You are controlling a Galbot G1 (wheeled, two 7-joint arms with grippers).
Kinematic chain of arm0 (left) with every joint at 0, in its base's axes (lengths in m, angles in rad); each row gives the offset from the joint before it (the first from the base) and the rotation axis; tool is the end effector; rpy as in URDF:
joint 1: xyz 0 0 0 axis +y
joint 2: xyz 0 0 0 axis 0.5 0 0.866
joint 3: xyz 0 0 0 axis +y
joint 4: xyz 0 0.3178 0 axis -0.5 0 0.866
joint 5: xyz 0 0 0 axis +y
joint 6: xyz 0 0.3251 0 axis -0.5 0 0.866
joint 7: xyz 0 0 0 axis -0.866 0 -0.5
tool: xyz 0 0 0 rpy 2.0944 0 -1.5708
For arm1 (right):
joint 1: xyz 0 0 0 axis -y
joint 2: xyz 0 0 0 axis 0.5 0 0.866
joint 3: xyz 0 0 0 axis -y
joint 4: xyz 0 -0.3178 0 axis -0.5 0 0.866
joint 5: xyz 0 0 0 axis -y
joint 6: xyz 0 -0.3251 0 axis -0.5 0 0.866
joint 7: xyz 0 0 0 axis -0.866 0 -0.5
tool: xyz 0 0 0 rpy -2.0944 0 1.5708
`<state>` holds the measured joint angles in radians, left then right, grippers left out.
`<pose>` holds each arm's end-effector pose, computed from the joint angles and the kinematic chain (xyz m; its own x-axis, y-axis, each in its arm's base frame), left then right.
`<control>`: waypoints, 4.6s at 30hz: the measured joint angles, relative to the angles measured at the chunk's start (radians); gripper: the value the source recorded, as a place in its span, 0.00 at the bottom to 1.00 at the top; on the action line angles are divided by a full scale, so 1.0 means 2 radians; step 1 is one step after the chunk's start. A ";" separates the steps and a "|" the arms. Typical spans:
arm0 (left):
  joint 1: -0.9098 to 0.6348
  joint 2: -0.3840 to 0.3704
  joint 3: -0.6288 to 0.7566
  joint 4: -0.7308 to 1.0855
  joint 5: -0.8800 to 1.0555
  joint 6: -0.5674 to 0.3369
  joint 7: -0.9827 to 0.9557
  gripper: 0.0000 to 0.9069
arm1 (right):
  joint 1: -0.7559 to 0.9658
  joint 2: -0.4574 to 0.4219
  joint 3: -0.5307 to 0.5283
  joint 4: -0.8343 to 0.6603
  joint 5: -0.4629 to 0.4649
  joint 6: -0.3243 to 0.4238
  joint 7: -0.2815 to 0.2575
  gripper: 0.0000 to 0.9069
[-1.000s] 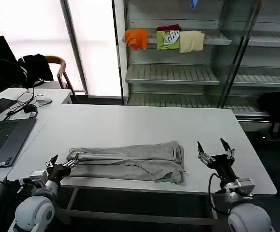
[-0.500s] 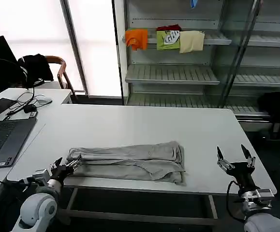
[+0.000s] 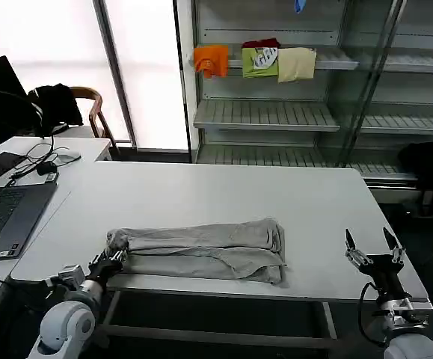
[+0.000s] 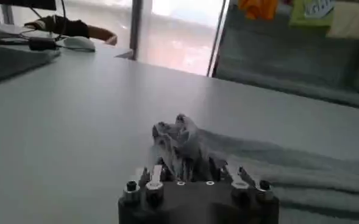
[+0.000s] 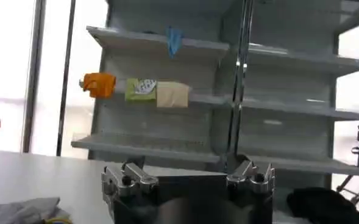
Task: Fold and organize the clothes.
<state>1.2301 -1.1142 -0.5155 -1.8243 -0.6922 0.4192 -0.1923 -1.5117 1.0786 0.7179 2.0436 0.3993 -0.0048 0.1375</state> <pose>0.2707 0.1019 -0.2669 -0.9180 0.0197 0.3960 -0.0521 0.9841 -0.1698 0.1987 -0.1295 -0.2374 -0.9959 0.0732 -0.0522 0.0791 0.9897 -0.1195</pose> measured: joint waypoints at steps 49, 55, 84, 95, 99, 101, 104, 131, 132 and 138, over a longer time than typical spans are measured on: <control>-0.064 0.049 0.057 -0.113 0.063 0.010 -0.005 0.02 | 0.026 0.010 -0.014 0.000 -0.001 -0.010 0.006 1.00; -0.078 0.015 0.122 -0.098 0.105 0.003 -0.004 0.02 | 0.027 0.011 -0.016 0.000 -0.001 -0.010 0.006 1.00; -0.102 -0.022 0.234 -0.099 0.200 0.004 -0.001 1.00 | 0.033 0.017 -0.027 -0.010 -0.007 -0.009 0.006 1.00; -0.067 0.015 0.160 -0.121 0.189 0.014 0.005 1.00 | 0.032 0.015 -0.027 -0.011 -0.007 -0.007 0.006 1.00; -0.061 0.034 0.105 -0.092 0.167 0.013 0.013 1.00 | 0.033 0.016 -0.028 -0.011 -0.009 -0.007 0.005 1.00; -0.059 0.039 0.085 -0.076 0.158 0.014 0.014 1.00 | 0.033 0.016 -0.029 -0.011 -0.010 -0.007 0.005 1.00; -0.058 0.043 0.063 -0.048 0.140 0.015 0.017 1.00 | 0.032 0.016 -0.028 -0.011 -0.010 -0.007 0.005 1.00; -0.061 0.002 0.030 0.015 0.038 0.047 0.019 1.00 | 0.034 0.016 -0.032 -0.014 -0.015 -0.008 0.004 1.00; -0.061 0.001 0.030 0.016 0.035 0.047 0.019 1.00 | 0.034 0.016 -0.032 -0.014 -0.015 -0.008 0.004 1.00; -0.064 -0.003 0.031 0.022 0.023 0.049 0.022 1.00 | 0.033 0.015 -0.032 -0.013 -0.015 -0.008 0.004 1.00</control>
<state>1.1029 -1.1199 -0.4531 -1.7800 -0.6471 0.5165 -0.1490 -1.4459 1.1088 0.6541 2.0167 0.3688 -0.0213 0.1454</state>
